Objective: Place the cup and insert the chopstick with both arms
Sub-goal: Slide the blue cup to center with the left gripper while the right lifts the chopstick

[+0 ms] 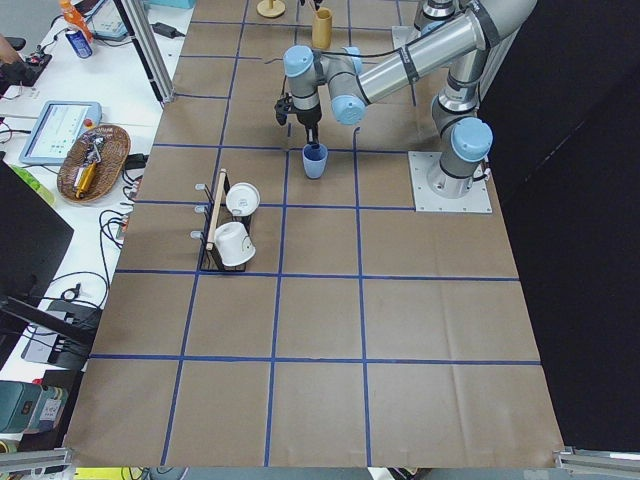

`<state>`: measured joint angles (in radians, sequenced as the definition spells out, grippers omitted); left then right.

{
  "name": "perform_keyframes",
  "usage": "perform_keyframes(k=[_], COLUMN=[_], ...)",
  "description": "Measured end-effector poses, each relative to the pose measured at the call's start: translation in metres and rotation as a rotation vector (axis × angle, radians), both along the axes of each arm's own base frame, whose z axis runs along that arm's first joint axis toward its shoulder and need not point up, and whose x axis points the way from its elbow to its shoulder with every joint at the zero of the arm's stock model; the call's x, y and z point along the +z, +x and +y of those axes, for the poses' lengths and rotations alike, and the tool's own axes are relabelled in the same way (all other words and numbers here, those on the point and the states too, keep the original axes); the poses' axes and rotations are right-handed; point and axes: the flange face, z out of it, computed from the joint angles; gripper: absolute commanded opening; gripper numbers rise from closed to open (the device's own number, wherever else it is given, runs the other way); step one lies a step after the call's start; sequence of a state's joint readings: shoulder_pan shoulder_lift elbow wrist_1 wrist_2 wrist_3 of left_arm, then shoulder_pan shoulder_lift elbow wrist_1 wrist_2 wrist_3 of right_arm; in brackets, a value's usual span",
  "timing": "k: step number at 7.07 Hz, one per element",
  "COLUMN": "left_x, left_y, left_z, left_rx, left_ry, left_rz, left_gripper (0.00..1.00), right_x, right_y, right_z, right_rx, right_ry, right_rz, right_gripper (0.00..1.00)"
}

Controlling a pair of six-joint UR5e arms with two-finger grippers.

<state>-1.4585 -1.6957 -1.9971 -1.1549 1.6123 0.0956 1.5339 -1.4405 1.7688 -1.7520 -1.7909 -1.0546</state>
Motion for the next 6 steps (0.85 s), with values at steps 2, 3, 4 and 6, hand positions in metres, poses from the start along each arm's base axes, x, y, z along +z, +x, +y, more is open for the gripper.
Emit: perform_keyframes(k=[2,3,4,6], left_x=[0.02,0.028,0.03,0.033], left_y=[-0.059,-0.106,-0.155,-0.239], left_z=[-0.014,-0.026,-0.04,-0.07], left_rx=[0.029,0.028,0.022,0.004], left_ry=[-0.055,-0.082,-0.102,-0.109], left_rz=[-0.016,-0.022,-0.024,-0.023], left_gripper=[0.0,0.0,0.0,0.0], right_x=[0.003,0.005,0.007,0.02], right_y=[0.0,0.0,0.0,0.0], right_z=[-0.001,-0.003,-0.004,-0.01], right_rx=[0.001,0.001,0.002,0.002], right_ry=[-0.009,-0.018,-0.031,-0.062], right_rz=[0.001,0.001,0.001,-0.002], right_gripper=[0.07,0.07,0.07,0.08])
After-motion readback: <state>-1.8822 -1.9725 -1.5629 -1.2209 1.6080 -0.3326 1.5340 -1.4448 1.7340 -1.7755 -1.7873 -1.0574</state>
